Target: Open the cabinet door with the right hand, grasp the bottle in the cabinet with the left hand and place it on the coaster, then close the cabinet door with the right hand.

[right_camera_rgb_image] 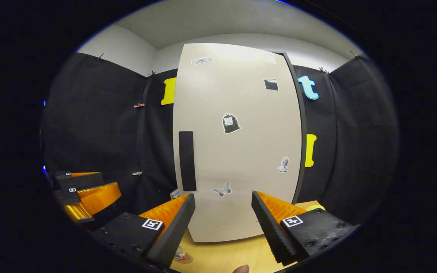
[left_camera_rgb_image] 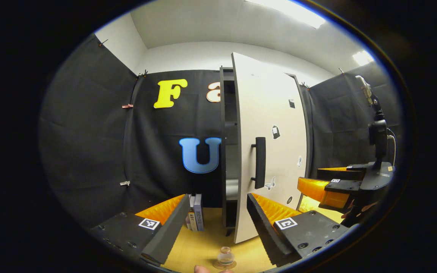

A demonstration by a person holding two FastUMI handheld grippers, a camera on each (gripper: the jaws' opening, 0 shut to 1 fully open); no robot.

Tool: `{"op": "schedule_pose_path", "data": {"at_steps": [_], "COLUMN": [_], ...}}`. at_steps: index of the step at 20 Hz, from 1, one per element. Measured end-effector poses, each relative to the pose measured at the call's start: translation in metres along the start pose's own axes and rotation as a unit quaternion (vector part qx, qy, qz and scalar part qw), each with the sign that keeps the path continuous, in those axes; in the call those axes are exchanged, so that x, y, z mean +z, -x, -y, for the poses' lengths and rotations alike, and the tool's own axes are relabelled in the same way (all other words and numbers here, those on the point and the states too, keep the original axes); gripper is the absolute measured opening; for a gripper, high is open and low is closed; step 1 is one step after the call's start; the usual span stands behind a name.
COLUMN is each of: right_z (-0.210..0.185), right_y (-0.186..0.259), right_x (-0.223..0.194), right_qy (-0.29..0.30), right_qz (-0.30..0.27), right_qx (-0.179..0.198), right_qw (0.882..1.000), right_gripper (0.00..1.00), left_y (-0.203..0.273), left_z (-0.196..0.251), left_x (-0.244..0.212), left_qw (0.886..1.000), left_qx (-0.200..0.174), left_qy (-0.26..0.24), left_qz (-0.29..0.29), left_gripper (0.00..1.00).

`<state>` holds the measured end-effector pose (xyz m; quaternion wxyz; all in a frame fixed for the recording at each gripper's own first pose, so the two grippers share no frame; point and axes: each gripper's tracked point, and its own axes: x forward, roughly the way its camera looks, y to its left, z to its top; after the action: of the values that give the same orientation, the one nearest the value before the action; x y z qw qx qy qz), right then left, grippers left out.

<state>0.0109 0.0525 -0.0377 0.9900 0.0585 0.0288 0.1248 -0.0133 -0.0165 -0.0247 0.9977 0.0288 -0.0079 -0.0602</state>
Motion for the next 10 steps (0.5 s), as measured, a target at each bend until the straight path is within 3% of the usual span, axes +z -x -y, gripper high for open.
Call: {"op": "schedule_pose_path", "data": {"at_steps": [10], "right_z": [0.049], "right_y": [0.032], "right_x": [0.008], "right_qy": [0.002], "right_qz": [0.006], "right_qx": [-0.048], "right_qw": [0.999], "right_gripper": [0.97], "left_y": [-0.01], "left_z": [0.044], "left_x": [0.01], "left_qw": [0.999], "left_qx": [-0.043], "left_qy": [0.004], "left_qz": [0.004], "left_gripper": [0.94]}}
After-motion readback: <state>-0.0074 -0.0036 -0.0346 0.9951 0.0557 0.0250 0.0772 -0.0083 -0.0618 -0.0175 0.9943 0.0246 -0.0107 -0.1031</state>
